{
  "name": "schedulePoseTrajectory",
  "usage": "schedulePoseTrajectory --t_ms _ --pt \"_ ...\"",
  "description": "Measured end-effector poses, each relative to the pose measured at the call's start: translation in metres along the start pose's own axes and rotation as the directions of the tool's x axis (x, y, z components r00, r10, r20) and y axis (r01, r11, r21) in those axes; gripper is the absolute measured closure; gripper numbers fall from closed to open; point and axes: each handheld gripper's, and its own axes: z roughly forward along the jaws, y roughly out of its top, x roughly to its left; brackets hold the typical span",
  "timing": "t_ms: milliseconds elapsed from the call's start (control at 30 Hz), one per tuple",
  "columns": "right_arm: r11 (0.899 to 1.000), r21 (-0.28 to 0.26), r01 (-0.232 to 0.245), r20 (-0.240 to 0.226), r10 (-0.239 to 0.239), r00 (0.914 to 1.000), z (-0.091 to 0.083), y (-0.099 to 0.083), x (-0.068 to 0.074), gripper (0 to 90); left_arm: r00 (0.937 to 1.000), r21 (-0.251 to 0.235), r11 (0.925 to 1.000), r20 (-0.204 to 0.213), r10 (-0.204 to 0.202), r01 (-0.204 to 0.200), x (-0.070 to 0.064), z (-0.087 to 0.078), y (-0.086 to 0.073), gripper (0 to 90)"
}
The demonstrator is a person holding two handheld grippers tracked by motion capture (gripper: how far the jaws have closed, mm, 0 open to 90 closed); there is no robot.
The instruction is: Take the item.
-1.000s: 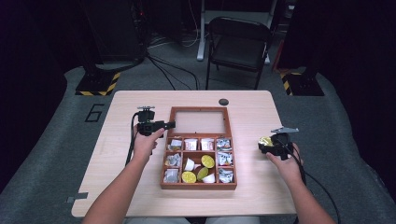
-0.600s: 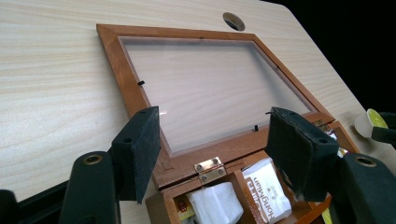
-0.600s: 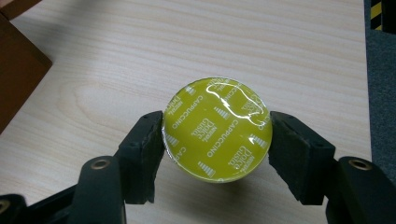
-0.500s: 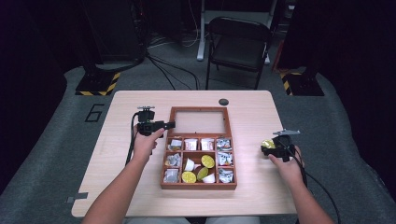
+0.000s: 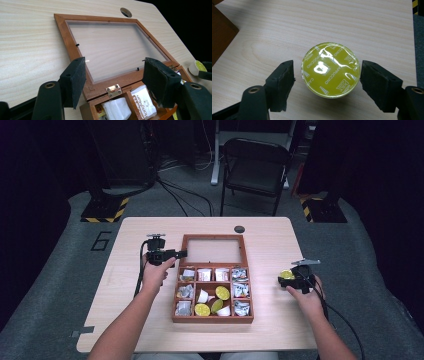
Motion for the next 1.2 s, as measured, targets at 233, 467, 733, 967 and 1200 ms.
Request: schedulePoseTrajectory --t_ms 233,467,733,967,1200 --pt "1.000 -0.018 -0.016 -0.001 0.016 0.9999 -0.005 0.003 -0.002 25.9 1.0000 0.000 1.0000 0.001 -0.001 0.001 0.001 0.000 0.000 35.1" --pt "0.999 -0.038 0.005 -0.008 -0.005 1.0000 -0.011 0.010 0.002 26.9 1.0000 0.000 1.0000 0.000 -0.003 0.003 0.000 -0.001 0.000 35.1" --pt "0.998 -0.058 0.030 -0.013 -0.030 0.9994 -0.015 0.017 0.009 29.7 1.0000 0.000 1.0000 -0.004 -0.002 0.002 0.001 -0.001 0.001 35.2" --pt "0.996 -0.071 0.052 -0.039 -0.055 0.9977 -0.023 0.028 0.018 33.6 1.0000 0.004 1.0000 -0.007 0.004 -0.004 0.002 0.000 0.001 35.2" --pt "0.990 -0.114 0.085 -0.073 -0.094 0.9929 -0.032 0.048 0.042 37.7 0.9999 -0.001 1.0000 -0.012 -0.001 0.001 0.002 0.002 0.000 35.4"
